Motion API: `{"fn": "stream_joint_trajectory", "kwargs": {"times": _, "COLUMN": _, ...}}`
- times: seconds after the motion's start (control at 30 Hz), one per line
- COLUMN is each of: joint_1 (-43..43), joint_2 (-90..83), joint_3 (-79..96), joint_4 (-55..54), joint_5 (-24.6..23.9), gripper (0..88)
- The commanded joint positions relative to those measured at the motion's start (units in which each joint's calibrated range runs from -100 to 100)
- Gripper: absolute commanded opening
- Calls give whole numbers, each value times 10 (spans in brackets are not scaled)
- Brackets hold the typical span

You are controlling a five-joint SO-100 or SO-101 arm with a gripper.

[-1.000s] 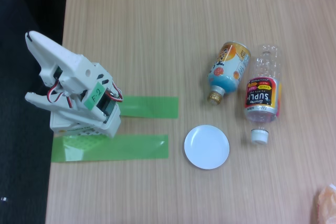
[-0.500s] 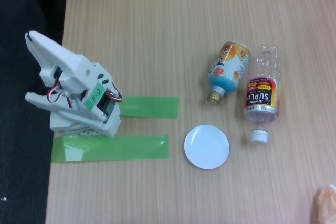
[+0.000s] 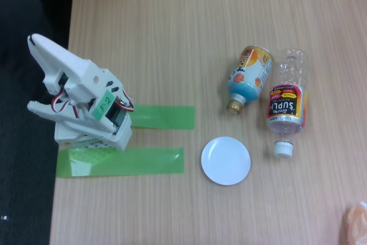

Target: Pick up the plastic bottle and stand it up on the white place

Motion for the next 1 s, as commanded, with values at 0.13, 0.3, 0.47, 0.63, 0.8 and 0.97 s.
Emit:
{"fn": "stream_joint_trajectory", "kwargs": {"times": 0.13, "joint_1": -3, "joint_2": -1, "joint_3": 3, "joint_4": -14, "joint_5": -2, "gripper": 12}}
{"fn": "stream_joint_trajectory", "kwargs": {"times": 0.3, "joint_1": -1, "joint_2": 2, "joint_3": 3, "joint_4": 1, "joint_5": -3, "gripper": 16}}
{"fn": "stream_joint_trajectory", "kwargs": {"times": 0.47, "joint_1": 3, "joint_2": 2, "joint_3": -23, "joint_4": 204, "joint_5": 3, "gripper": 15}}
{"fn": "stream_joint_trajectory", "kwargs": {"times": 0.63, "joint_1": 9, "joint_2": 3, "joint_3": -180, "joint_4": 612, "joint_5": 15, "gripper": 20}}
{"fn": "stream_joint_trajectory", "kwargs": {"times": 0.8, "joint_1": -41, "joint_2": 15, "joint_3": -359, "joint_4": 1024, "joint_5": 16, "gripper": 220}}
{"fn": "stream_joint_trajectory", "kwargs": {"times": 0.97, "joint_1": -125, "joint_2": 128, "joint_3": -556, "joint_4": 1266, "joint_5": 17, "gripper": 328}}
